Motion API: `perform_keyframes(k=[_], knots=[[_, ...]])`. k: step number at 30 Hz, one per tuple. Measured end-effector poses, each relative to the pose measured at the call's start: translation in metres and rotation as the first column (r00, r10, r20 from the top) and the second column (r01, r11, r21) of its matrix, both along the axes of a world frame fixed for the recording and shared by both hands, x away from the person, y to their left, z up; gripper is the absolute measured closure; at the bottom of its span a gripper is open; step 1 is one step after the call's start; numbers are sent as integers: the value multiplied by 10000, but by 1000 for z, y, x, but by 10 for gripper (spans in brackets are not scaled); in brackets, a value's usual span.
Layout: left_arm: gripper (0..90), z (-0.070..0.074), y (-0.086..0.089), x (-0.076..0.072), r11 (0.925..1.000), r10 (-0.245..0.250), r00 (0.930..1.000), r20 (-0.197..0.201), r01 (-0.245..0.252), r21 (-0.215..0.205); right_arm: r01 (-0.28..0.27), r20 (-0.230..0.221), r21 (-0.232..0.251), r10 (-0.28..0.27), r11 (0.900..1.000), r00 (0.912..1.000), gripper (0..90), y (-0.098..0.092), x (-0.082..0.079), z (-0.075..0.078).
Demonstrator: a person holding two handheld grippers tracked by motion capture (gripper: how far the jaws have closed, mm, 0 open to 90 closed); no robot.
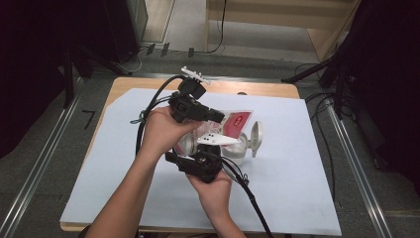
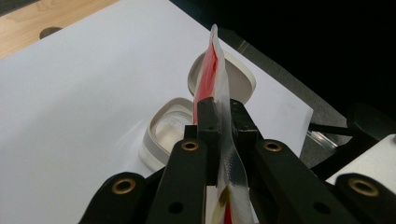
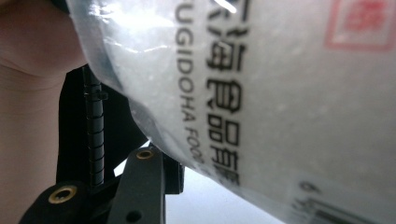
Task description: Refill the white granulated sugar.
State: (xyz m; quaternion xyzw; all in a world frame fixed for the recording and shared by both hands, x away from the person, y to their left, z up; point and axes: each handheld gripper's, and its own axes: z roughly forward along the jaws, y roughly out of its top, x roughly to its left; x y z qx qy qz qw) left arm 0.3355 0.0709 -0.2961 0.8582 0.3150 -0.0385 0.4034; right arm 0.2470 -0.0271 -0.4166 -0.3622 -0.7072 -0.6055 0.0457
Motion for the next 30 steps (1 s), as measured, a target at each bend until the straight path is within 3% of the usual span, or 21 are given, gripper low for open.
perform_keyframes(k=[5,6,12,13,15,30], knots=[[870,1,-1,2,9998,-107,9999,-6,107,166,-13,-20,66,13,10000,10000,624,0,2,0],[870,1,-1,3,10000,-64,10000,-34,64,31,-29,32,59,29,10000,10000,623,0,3,0],[871,3,-5,8,9996,-61,9997,-240,67,262,2,13,172,-2,9999,10000,623,0,4,2],[870,4,-4,9,9984,-298,9994,-175,306,472,3,39,210,-4,9998,10000,623,0,5,2],[870,5,-6,11,9982,-303,9993,-207,313,506,18,18,279,-18,9996,10000,622,-1,5,3],[871,5,-11,13,9985,-325,9990,-297,338,426,4,71,254,-6,9997,10000,603,-5,6,4]])
